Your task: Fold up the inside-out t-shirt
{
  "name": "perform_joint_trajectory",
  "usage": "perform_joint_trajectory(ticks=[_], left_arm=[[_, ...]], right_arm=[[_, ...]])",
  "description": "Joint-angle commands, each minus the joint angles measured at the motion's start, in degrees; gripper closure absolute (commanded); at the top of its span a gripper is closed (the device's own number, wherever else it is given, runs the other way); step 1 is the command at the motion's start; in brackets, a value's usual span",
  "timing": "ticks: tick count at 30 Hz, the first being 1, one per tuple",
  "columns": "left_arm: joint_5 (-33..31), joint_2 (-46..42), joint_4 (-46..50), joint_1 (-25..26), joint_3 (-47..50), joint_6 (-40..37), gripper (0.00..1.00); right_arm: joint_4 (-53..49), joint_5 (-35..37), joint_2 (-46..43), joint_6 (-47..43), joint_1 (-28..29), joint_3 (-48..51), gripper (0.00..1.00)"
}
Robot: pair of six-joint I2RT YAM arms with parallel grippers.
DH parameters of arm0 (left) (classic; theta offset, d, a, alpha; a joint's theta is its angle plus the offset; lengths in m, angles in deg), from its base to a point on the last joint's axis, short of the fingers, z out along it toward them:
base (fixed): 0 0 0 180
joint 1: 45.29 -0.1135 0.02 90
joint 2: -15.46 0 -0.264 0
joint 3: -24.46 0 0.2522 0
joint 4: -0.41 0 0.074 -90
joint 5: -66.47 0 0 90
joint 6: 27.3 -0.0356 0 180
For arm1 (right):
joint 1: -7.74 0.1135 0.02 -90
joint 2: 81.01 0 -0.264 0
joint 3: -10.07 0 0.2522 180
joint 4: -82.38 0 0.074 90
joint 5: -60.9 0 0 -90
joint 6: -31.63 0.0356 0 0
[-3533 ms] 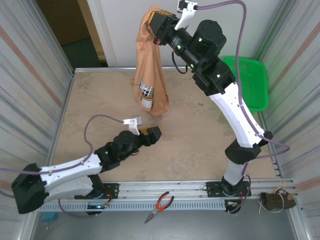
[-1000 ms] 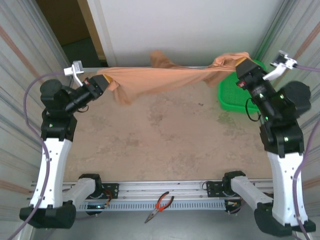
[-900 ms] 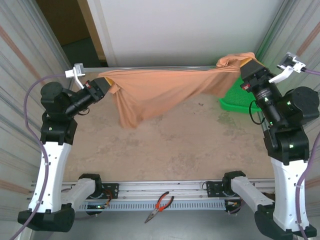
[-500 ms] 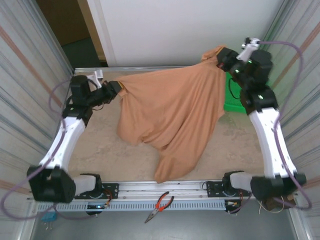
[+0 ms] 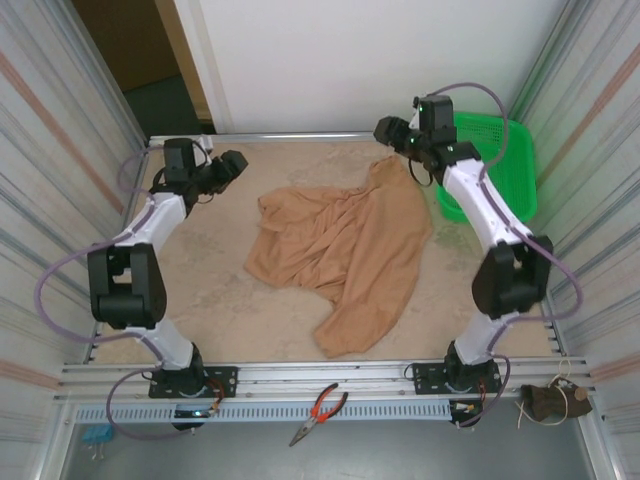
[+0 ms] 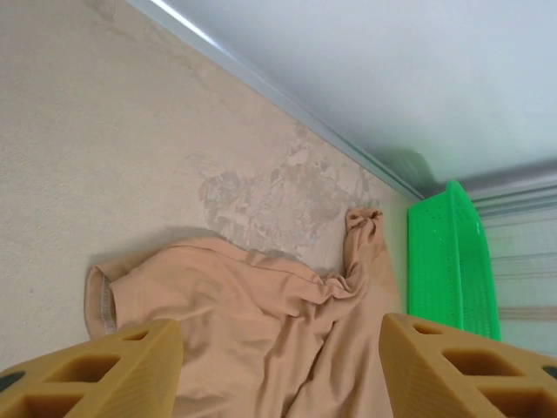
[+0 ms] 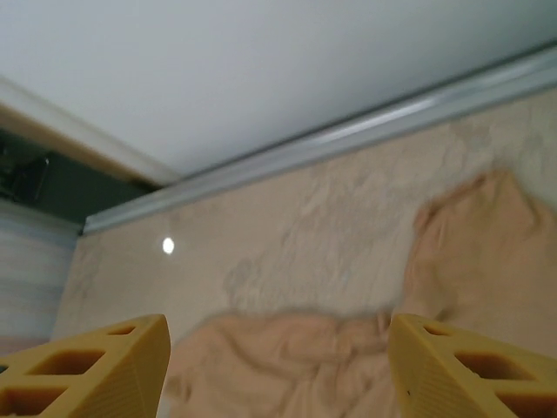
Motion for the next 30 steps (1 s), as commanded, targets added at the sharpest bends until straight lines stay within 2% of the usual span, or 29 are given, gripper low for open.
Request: perform_joint_trajectory(ticks=[1,5,8,13,16,20,23,30], left_arm=[[-4.7,-9.8,9.1,1.7,5.6,-3.9,0.38],[-14.7,-20.9,18.5,7.0,17.8,-4.3,0.36],[-19.8,-25.9,20.6,11.4,26.0,-2.6,0.34],[-22.7,-23.7,18.9,12.7,31.7,-2.2,0.34],[-23.4,-18.5,18.8,12.7,29.7,-4.1,0.34],[-24.9,-13.6,17.9,12.9,27.1,-6.1,0.34],[-24.3,-11.2,16.8,12.9,25.8,-7.1,0.34],[-22.7,-5.5,14.2,13.8,24.3,-7.6,0.35]], right_arm=[[-5.5,2.4,-14.2,2.9,4.2,11.9,0.34],[-11.9,10.3,-27.0,9.0,15.2,27.9,0.34],[-16.9,16.0,-30.8,14.4,25.9,35.1,0.33],[-20.8,21.3,-23.6,21.6,43.5,37.4,0.32],[-20.9,21.7,-15.2,22.4,50.1,34.6,0.29],[-20.6,21.4,-5.6,22.4,55.2,30.3,0.26],[-20.5,20.9,-1.7,22.9,57.5,28.7,0.22],[-23.0,21.3,1.8,26.0,59.5,29.6,0.21]])
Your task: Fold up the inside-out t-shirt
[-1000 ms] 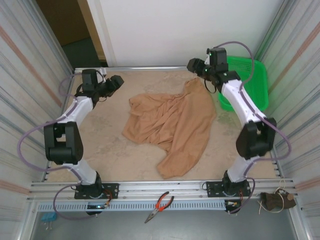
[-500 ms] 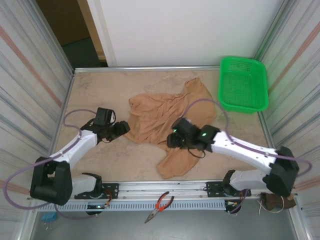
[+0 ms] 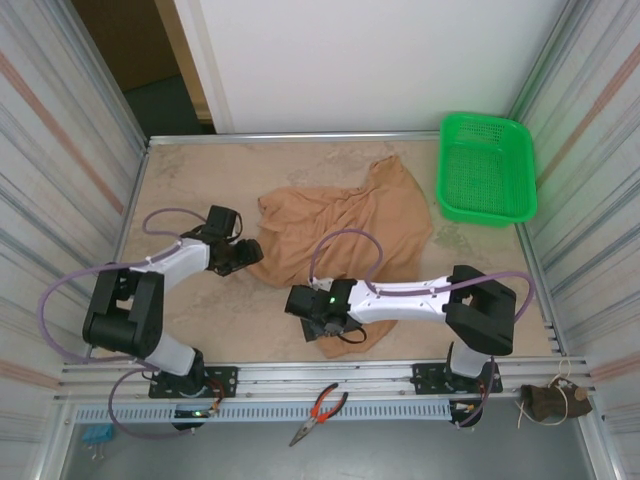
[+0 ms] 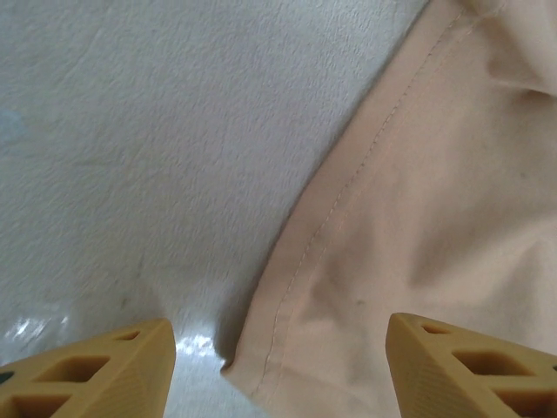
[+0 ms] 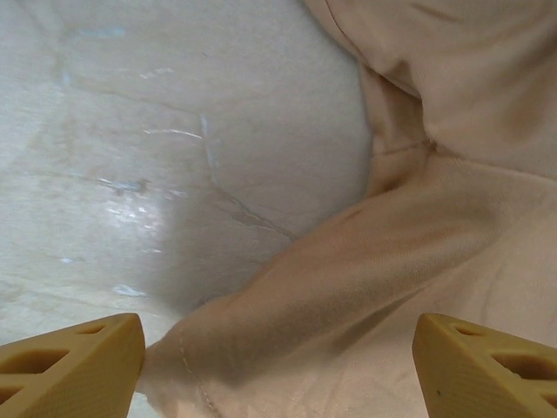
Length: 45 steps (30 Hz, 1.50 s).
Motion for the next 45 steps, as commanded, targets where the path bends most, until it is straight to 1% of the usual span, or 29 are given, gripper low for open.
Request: perform_joint_trajectory(ticks=[1,3,4,5,6,7,8,9,11,12,14,16,19,22,27,30,34,36,39,42,43,45], left_arm=[[0.1,2.0,-1.6,1.1,-1.3,-1.5,0.36],[0.1,2.8,-2.6,1.6,-1.2,-1.5,0.38],[0.4,3.4,-3.3,1.7,-1.1,-1.4,0.40],[0.8,3.8,-3.8,1.7,-1.1,-1.3,0.45],[1.3,4.4,-4.5,1.7,-1.1,-1.4,0.61],[1.7,4.9,-4.8,1.7,-1.5,-1.5,0.84],[2.2,5.2,-4.5,1.5,-2.0,-1.9,1.00],[3.0,5.1,-3.9,1.3,-3.1,-2.7,1.00],[3.2,3.2,-2.3,0.9,-5.6,-4.2,1.00],[3.6,1.4,-0.7,0.3,-7.6,-4.8,1.00],[5.1,-2.5,1.4,-1.3,-11.5,-5.0,1.00],[8.1,-6.6,2.5,-3.3,-16.3,-3.9,1.00],[11.7,-10.2,4.8,-5.5,-24.7,-1.9,1.00],[13.6,-12.3,5.8,-6.7,-31.0,0.2,1.00],[17.1,-14.3,3.3,-8.9,-35.6,5.9,1.00],[18.8,-15.8,1.3,-9.6,-37.4,9.0,1.00],[17.6,-16.5,1.2,-9.7,-41.0,9.3,1.00],[16.9,-15.1,1.8,-10.3,-43.2,8.7,1.00],[18.0,-11.5,2.5,-12.8,-46.2,8.9,1.00],[19.0,-7.1,5.0,-13.9,-48.4,8.2,1.00],[19.5,-5.7,6.0,-13.9,-48.5,7.8,1.00],[22.1,-2.5,5.9,-13.8,-47.0,8.0,1.00]], right_arm=[[-2.7,1.3,0.9,3.4,0.6,0.5,0.22],[-2.1,0.8,0.8,3.9,0.6,1.7,0.26],[-2.0,0.9,0.8,3.9,0.6,2.1,0.33],[-2.0,0.9,0.6,3.7,0.5,2.4,0.47],[-2.2,1.2,0.1,3.3,0.4,2.5,0.72],[-3.0,1.9,-0.7,2.8,0.1,2.4,0.93],[-4.1,2.5,-2.0,1.9,-0.6,2.2,1.00],[-5.5,3.5,-4.2,0.3,-1.7,1.8,1.00],[-8.8,5.2,-9.4,-3.8,-5.8,0.5,1.00],[-10.8,6.1,-13.0,-6.7,-8.6,-0.8,1.00],[-13.4,6.4,-19.7,-12.9,-16.1,-4.4,1.00],[-13.8,4.1,-26.0,-19.5,-25.0,-9.5,1.00],[-15.1,-0.8,-30.2,-25.6,-36.6,-18.6,1.00],[-15.8,-5.2,-31.4,-28.7,-43.1,-24.5,1.00],[-14.7,-10.7,-32.4,-30.0,-48.1,-29.3,1.00],[-13.4,-13.4,-33.3,-30.2,-49.6,-32.8,1.00],[-13.2,-16.0,-32.5,-31.9,-52.2,-39.0,1.00],[-13.2,-16.7,-30.7,-34.0,-54.2,-41.8,1.00],[-13.1,-20.5,-27.5,-36.7,-57.8,-45.7,1.00],[-14.0,-24.4,-24.7,-37.6,-59.4,-45.2,1.00],[-13.5,-25.4,-24.6,-37.6,-59.4,-43.0,1.00],[-10.7,-26.8,-25.4,-36.6,-59.4,-35.1,1.00]])
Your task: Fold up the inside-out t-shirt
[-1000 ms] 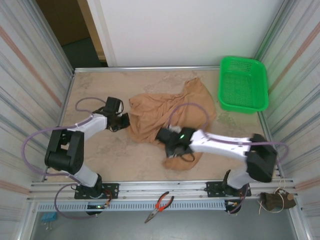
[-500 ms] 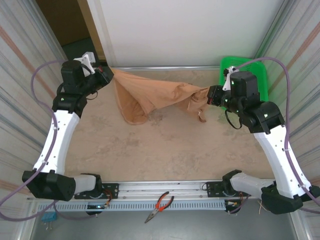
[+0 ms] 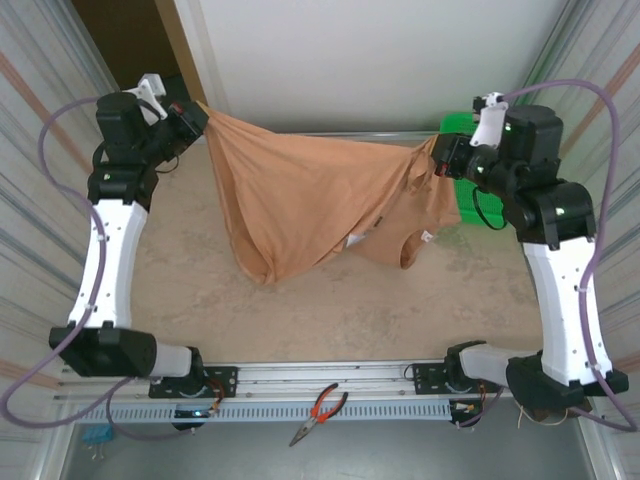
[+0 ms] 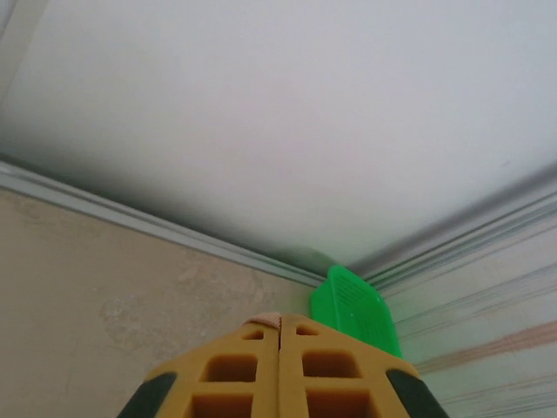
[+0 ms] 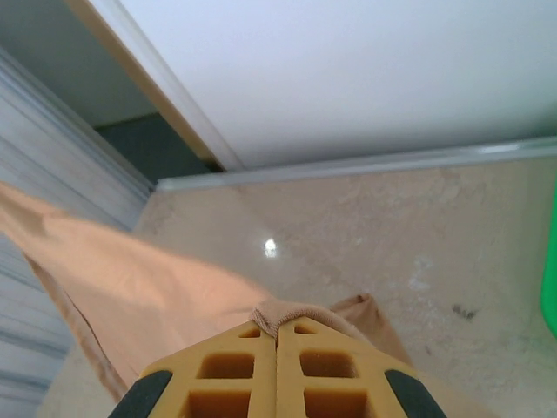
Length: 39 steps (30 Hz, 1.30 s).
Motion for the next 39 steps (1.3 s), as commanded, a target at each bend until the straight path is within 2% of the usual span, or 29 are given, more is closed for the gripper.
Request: perform_joint_trajectory(ticks=[1,2,6,8,11,17,22,29,39], left_arm=[[4.3,5.7,2.8,0.2,2.0,-0.4,1.00],[4.4,7.5,3.0,0.5,3.3,-0.8,0.99],[4.4,14.6,0.4,1.2,9.2,-3.4,0.67],[5.4,17.3,-0.7,0.9,11.7,-4.5,0.61],[4.7,16.5,-2.8,1.8,16.4,-5.4,0.55],[-0.6,11.0,-1.8,7.1,25.1,-9.4,0.50],[-6.7,12.8,-0.2,10.4,28.4,-12.9,0.50],[-11.6,17.0,0.2,10.9,29.3,-15.7,0.50],[-11.9,21.2,-0.5,11.1,29.8,-16.9,0.51]], right_arm=[[2.3,-4.7,0.5,-0.7,-0.3,10.6,1.00],[5.0,-5.0,-0.3,0.5,-0.3,15.6,1.00],[12.3,-4.4,-1.7,4.1,-0.3,29.9,1.00],[14.9,-4.6,-1.9,5.3,-0.3,34.6,1.00],[15.2,-3.9,-1.8,5.2,-0.3,37.7,1.00],[15.4,-3.1,-2.1,4.3,-0.3,39.6,1.00],[16.2,-2.9,-1.4,4.1,-0.3,41.3,1.00],[17.5,-3.3,-1.1,4.7,-0.3,42.8,1.00],[17.8,-3.3,-1.3,4.9,-0.3,43.0,1.00]])
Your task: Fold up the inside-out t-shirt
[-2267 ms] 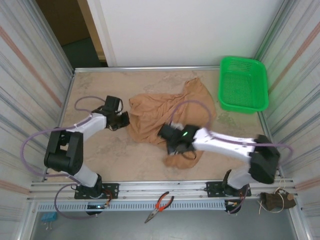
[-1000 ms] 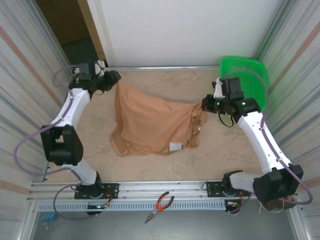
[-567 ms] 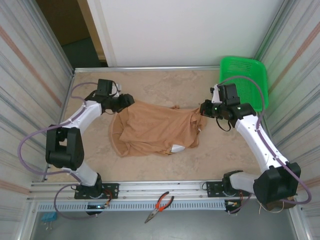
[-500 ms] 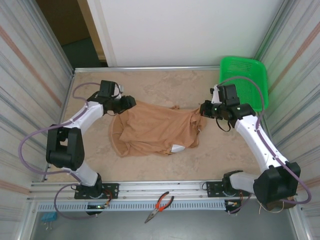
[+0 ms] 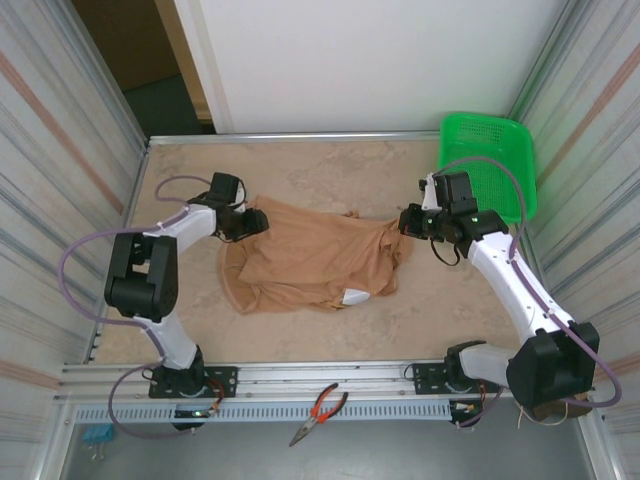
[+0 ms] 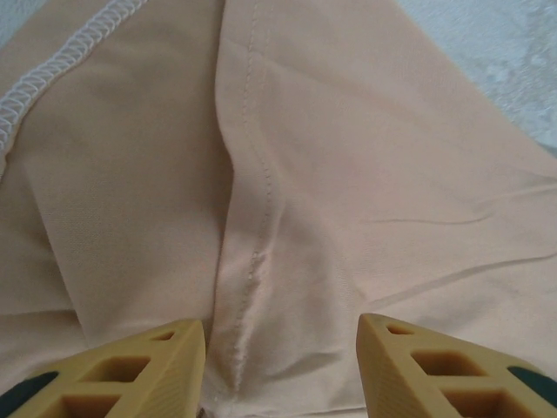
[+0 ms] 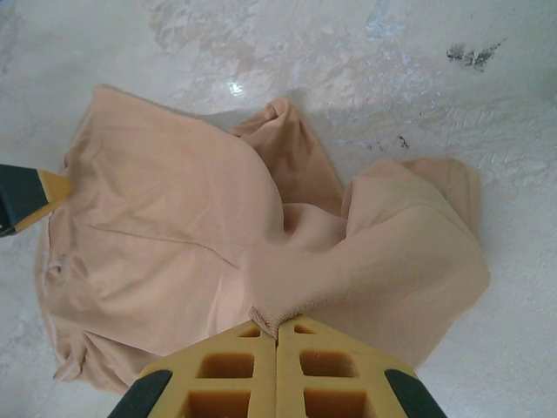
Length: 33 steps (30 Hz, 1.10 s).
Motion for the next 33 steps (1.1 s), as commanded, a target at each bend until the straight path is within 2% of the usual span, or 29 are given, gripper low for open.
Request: perform_joint_trajectory(ticks=[1,11,14,15,16,18,19,22,26,29,31,33], left_arm=[[-1.0,0.9,-0.1,0.2,1.0,-1.4,0.50],[0.6,3.1,-2.2,0.8,2.1,-0.3,0.52],[1.3,3.1,-3.1,1.0,2.5,0.1,0.57],[1.5,3.1,-3.2,1.0,2.4,0.2,0.60],[2.0,3.2,-3.4,1.0,2.3,0.2,0.69],[3.4,2.8,-3.9,1.0,1.9,0.1,1.00],[4.0,2.2,-3.9,0.8,1.2,0.1,1.00],[6.2,-2.7,-0.3,-2.4,-6.7,-0.3,1.00],[11.5,-8.8,4.4,-7.9,-26.9,2.8,1.00],[13.8,-10.6,6.8,-9.7,-40.5,4.5,1.00],[13.7,-11.9,7.4,-10.3,-45.2,5.2,1.00],[13.7,-13.9,6.2,-11.3,-45.3,6.8,1.00]], right_arm=[[1.0,0.0,-0.5,1.2,-0.3,0.2,1.00],[1.0,0.1,-0.8,1.4,-0.3,-0.3,1.00],[1.1,-0.2,-0.8,1.7,-0.3,-0.5,1.00],[1.1,-0.2,-0.8,1.7,-0.3,-0.6,1.00],[1.0,-0.2,-0.8,1.7,-0.3,-0.8,1.00],[1.1,-0.1,-0.7,1.5,-0.3,-1.3,1.00],[1.0,0.0,-0.5,1.3,-0.4,-1.9,1.00],[-0.3,-2.1,1.0,-0.2,-2.7,-7.5,1.00],[-4.2,-6.5,4.6,-2.2,-6.9,-24.1,1.00],[-6.5,-9.5,6.2,-2.4,-8.7,-35.7,1.00],[-6.8,-11.2,6.3,-2.0,-9.5,-40.1,1.00],[-8.1,-11.8,6.1,-1.8,-10.1,-42.6,1.00]])
